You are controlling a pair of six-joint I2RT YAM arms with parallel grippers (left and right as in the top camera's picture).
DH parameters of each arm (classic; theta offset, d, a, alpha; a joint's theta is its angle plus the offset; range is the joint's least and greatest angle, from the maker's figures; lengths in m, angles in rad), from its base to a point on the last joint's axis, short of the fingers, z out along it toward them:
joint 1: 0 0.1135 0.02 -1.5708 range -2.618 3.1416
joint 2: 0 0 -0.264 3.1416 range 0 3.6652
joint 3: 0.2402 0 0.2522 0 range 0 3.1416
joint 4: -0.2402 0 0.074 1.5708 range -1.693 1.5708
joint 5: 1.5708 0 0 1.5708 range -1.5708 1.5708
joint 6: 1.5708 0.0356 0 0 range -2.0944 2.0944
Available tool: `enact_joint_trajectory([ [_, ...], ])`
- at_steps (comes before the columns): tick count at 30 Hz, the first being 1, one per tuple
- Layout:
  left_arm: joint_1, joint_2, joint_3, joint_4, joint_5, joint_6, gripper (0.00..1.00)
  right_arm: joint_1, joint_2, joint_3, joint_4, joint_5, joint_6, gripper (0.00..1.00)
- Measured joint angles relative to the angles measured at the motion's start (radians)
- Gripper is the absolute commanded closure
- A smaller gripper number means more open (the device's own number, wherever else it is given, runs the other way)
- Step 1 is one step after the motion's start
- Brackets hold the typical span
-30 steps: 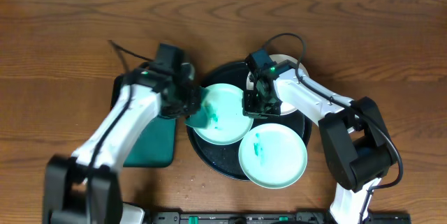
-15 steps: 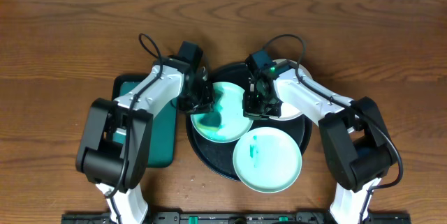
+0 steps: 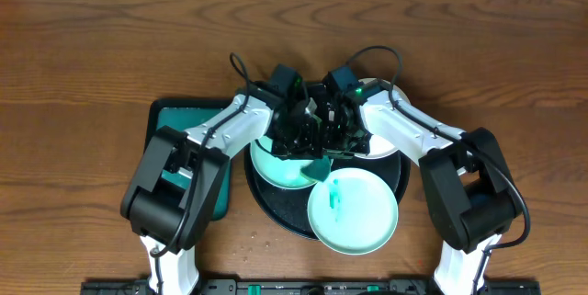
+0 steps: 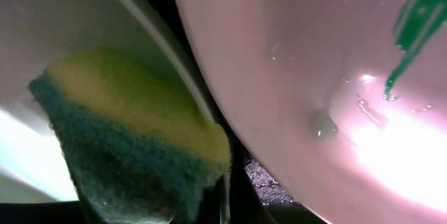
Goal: Clean dirty plates on tray and stack at the side
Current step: 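Scrub the plate held by the right gripper with the sponge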
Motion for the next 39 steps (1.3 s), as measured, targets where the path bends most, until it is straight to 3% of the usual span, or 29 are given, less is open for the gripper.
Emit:
enact_joint_trajectory([
  [8,0.060,-0.006,0.017,-0.104,-0.113,-0.011,0.93,0.000,0.000,0.000,0.000,0.000,0.000,0.99],
  [16,0.157,-0.026,0.064,-0.237,-0.433,-0.014,0.93,0.000,0.000,0.000,-0.001,0.000,0.000,0.99],
  [24,0.106,-0.027,0.108,-0.295,-0.649,-0.045,0.93,0.000,0.000,0.000,0.000,-0.005,-0.001,0.99],
  [32,0.063,-0.027,0.111,-0.237,-0.655,-0.035,0.93,0.000,0.000,-0.002,0.001,-0.017,-0.005,0.99],
  [39,-0.061,-0.024,0.112,-0.176,-0.628,-0.032,0.93,0.000,0.000,-0.002,0.002,-0.016,-0.008,0.99],
])
